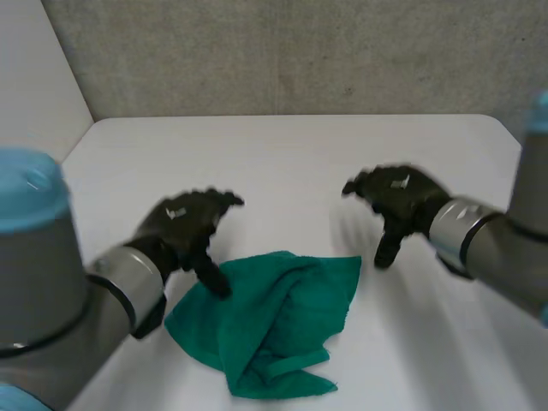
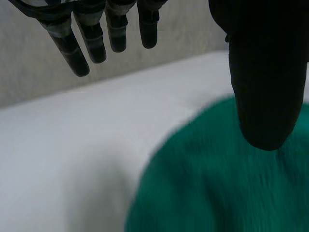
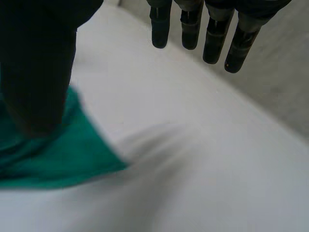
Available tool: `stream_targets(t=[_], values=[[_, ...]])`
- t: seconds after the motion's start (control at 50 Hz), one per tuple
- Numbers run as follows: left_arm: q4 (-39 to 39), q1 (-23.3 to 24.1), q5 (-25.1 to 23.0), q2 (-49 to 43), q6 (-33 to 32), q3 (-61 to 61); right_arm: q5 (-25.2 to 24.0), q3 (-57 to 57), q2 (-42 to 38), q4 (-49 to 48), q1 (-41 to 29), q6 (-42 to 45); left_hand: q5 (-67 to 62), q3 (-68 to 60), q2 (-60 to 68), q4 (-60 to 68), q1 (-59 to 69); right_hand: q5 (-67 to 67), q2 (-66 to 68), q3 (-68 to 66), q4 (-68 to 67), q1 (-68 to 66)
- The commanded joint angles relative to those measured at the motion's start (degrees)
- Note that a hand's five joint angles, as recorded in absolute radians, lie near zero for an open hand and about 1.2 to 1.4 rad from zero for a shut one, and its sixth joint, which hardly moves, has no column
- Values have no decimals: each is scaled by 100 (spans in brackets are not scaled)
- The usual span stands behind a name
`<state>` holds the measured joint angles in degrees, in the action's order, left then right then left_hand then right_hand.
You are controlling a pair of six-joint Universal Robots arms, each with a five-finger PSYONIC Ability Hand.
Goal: Fold the towel.
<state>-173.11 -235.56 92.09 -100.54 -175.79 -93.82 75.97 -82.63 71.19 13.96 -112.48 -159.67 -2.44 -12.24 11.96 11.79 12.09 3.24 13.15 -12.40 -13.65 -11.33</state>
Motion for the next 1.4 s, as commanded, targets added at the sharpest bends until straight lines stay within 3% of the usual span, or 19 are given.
stream_targets(t=[0.02,0.18,0.22,0.24,0.26,0.28,0.32,0.4,0.5,0.52,0.58,0.7,0.74,0.88,1.02,1.16,1.22,1.24,1.4], values=[[-724,160,661,-844,-8,-347,-371,-368,-843,-332,-168,-1310,-97,-117,145,162,132,-324,-315,240,365,133],[-1102,151,811,-1258,-16,-286,-995,-271,-1186,-403,-414,-2506,-2300,-2320,2349,2365,2335,-324,-315,240,365,133],[-1443,125,793,-1232,-25,-216,-1102,-209,-1213,-411,-485,-2648,-5762,-5782,5810,5827,5797,509,518,-593,-467,-700],[-1541,116,793,-1223,-34,-172,-1145,-122,-1222,-464,-546,-2735,-6282,-6302,6330,6347,6317,2657,2666,-2741,-2616,-2848],[-1637,107,785,-1205,-51,-136,-1154,-17,-1222,-577,-599,-2814,-6736,-6757,6785,6802,6771,6142,6151,-6226,-6101,-6334],[-1734,98,776,-1205,-86,-58,-1137,123,-1222,-770,-608,-2885,-6755,-6776,6804,6821,6790,6671,6680,-6755,-6630,-6862],[-1832,98,767,-1188,-139,31,-1128,203,-1222,-876,-591,-2920,-6756,-6776,6804,6821,6791,6676,6685,-6760,-6635,-6867],[-2157,-86,688,-1030,-947,1119,-821,879,-1099,-1281,-582,-2947,-6756,-6776,6804,6821,6791,6676,6685,-6760,-6635,-6867],[-2323,-411,329,-872,-1623,2181,329,1794,-318,-1965,-538,-2658,-6756,-6776,6804,6821,6791,6676,6685,-6760,-6635,-6867],[-2489,-481,214,-793,-1703,2419,331,1794,-316,-1967,-538,-2657,-6756,-6776,6804,6821,6791,6676,6685,-6760,-6635,-6867],[-2709,-526,143,-713,-1704,2553,963,1629,236,-3220,-538,-2079,-6756,-6776,6804,6821,6791,6676,6685,-6760,-6635,-6867],[-3238,-491,90,-555,-1695,1746,788,1197,440,-3452,-573,-1646,-6756,-6776,6804,6821,6791,6676,6685,-6760,-6635,-6867],[-3229,-473,81,-555,-1695,1579,465,751,449,-3208,-617,-1393,-6756,-6776,6804,6821,6791,6676,6685,-6760,-6635,-6867],[-3194,-394,90,-555,-1765,48,296,283,-6,-2409,-599,-1146,-6756,-6776,6804,6821,6791,6499,6508,-6583,-6458,-6690],[-3010,-368,108,-274,-2020,-1146,270,501,-553,-1731,-520,-1110,-6756,-6776,6804,6821,6791,2095,2104,-2179,-2054,-2286],[-2315,-51,108,236,-2108,-1824,226,1151,-1088,-1081,-599,-794,-4975,-4995,5024,5040,5010,965,974,-1049,-923,-1156],[-1833,370,169,263,-2143,-1973,199,1319,-1256,-930,-608,-741,-1036,-1057,1085,1102,1071,611,620,-695,-570,-803],[-1780,371,187,263,-2152,-1973,199,1320,-1257,-930,-608,-741,-572,-593,621,638,607,610,619,-694,-568,-801],[-1621,221,565,420,-2117,-1850,120,1434,-1731,-754,-783,-907,-63,-83,112,128,98,-248,-239,164,289,57]])
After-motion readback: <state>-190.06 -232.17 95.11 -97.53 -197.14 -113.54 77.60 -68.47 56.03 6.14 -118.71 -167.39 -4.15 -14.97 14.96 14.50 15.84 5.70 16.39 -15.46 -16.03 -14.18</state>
